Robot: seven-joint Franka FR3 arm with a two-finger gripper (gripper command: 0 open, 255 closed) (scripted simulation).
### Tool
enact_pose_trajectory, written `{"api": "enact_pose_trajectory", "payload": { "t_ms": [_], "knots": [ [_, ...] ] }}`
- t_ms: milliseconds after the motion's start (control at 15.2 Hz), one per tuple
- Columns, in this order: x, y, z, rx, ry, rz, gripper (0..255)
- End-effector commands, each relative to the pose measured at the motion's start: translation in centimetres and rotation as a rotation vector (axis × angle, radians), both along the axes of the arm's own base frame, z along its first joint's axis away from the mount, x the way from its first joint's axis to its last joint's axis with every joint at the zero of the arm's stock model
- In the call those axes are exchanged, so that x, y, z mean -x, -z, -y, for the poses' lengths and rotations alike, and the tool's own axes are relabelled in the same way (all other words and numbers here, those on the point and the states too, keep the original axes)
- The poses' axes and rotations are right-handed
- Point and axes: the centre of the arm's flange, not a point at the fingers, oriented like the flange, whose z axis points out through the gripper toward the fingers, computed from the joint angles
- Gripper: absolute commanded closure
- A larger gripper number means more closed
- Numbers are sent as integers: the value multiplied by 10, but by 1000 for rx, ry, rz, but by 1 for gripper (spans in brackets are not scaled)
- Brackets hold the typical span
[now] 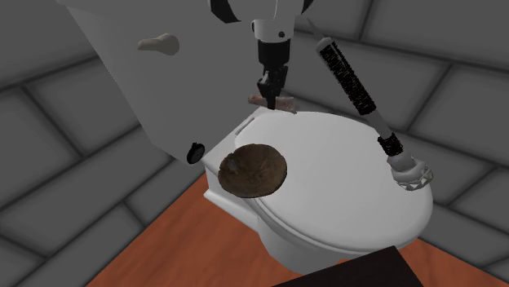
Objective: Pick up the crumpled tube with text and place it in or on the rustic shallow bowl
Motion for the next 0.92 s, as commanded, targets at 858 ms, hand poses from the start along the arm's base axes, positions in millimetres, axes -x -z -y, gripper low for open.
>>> {"api": "enact_pose_trajectory", "payload": {
  "t_ms": [858],
  "knots": [
    [100, -38, -62, 0, 0, 0, 255]
  ]
}}
